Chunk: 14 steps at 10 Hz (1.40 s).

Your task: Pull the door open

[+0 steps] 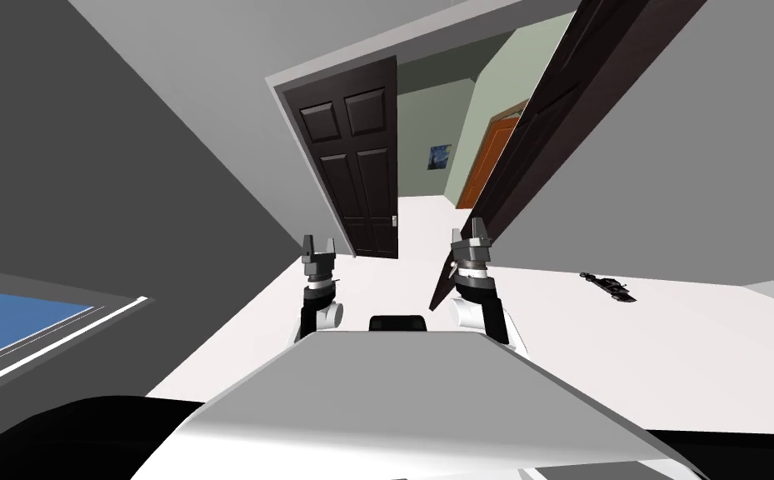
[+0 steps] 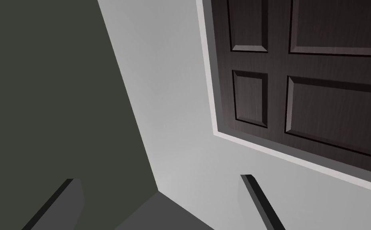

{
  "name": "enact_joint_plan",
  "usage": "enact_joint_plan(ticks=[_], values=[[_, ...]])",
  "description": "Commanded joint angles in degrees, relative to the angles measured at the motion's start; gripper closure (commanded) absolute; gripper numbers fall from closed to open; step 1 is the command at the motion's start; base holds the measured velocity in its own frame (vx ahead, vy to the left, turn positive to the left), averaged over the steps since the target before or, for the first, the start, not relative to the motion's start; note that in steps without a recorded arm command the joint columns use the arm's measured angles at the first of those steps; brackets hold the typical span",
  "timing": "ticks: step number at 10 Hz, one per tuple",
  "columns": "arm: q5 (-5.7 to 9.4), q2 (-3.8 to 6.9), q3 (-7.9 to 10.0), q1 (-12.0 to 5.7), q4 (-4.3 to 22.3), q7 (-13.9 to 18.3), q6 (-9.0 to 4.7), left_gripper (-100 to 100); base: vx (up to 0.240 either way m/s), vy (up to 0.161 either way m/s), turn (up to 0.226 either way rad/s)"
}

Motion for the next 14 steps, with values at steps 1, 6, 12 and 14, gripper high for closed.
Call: enact_joint_plan(ticks=[1,6,12,14], values=[[0.28,0.23,-0.27,-0.55,1.9,-0.4,-0.22,-100,0.122,-0.006,-0.039],[1.20,0.79,-1.09,-2.33,8.0,-1.7,-0.85,-100,0.095,-0.001,-0.032],[2.22,1.18,-1.99,-4.28,14.8,-3.1,-1.54,-100,0.094,-0.001,-0.033],[2.76,1.28,-2.47,-5.32,18.3,-3.8,-1.91,-100,0.099,0.000,-0.036]])
